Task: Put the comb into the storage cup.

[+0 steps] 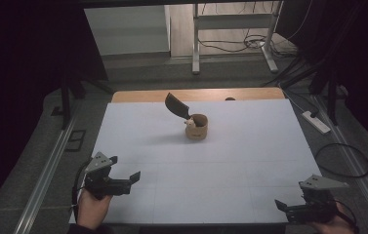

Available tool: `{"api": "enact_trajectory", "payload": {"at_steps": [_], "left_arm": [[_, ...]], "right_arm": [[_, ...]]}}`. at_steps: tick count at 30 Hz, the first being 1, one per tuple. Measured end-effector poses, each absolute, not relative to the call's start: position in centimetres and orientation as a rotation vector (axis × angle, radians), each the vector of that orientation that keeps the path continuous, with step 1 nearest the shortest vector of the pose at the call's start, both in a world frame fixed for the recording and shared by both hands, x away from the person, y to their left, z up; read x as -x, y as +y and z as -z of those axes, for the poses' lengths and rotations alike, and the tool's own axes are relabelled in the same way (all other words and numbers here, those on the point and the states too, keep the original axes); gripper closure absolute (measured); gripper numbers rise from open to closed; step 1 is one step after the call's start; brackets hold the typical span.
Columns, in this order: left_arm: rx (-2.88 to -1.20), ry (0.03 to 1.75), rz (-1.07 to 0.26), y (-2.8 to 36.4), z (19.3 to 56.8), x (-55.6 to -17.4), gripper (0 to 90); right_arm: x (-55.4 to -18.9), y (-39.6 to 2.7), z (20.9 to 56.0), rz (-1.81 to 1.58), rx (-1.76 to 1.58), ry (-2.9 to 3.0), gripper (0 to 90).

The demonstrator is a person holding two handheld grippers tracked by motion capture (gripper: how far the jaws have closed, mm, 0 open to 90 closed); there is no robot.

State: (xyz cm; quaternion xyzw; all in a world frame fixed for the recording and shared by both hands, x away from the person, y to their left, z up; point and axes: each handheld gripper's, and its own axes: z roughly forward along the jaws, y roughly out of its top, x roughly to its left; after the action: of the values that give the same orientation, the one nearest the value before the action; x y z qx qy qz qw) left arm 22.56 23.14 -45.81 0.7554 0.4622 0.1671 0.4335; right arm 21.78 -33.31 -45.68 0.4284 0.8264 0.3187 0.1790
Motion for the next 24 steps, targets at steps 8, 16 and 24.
{"api": "enact_trajectory", "payload": {"at_steps": [8, 16, 24], "left_arm": [[-1.883, 1.169, -0.415, 23.7, 46.1, -21.8, 0.0], [-1.882, 1.197, -0.406, 24.3, 46.4, -20.9, 0.0], [-1.882, 1.22, -0.41, 24.7, 46.6, -20.2, 0.0]], "right_arm": [[-21.8, -33.3, 45.7, -0.9, -1.212, 2.336, 0.0], [-21.8, -33.3, 45.7, -0.899, -1.213, 2.336, 0.0], [-21.8, -33.3, 45.7, -0.897, -1.215, 2.335, 0.0]]}}
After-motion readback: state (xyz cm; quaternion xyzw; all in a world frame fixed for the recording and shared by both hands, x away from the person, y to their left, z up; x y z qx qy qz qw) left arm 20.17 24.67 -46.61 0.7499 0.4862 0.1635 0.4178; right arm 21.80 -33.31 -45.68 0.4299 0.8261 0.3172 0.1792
